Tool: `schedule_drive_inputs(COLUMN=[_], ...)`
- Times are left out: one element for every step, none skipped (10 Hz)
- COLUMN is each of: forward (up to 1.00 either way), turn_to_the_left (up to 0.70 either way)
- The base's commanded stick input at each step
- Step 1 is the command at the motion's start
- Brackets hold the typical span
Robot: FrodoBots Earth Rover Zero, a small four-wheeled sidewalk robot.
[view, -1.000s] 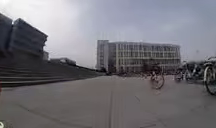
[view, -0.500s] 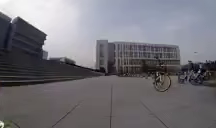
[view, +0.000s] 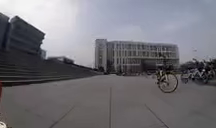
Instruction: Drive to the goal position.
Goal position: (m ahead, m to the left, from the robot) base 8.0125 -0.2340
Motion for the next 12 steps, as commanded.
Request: schedule_drive_inputs(forward=[0.85, 0.85, 0.85, 0.85, 0.85, 0.85, 0.85, 0.85, 0.85, 0.85, 0.85, 0.85], turn_to_the_left=[0.00, 0.00, 0.00, 0.00, 0.00, 0.00, 0.00, 0.00, 0.00, 0.00, 0.00, 0.00])
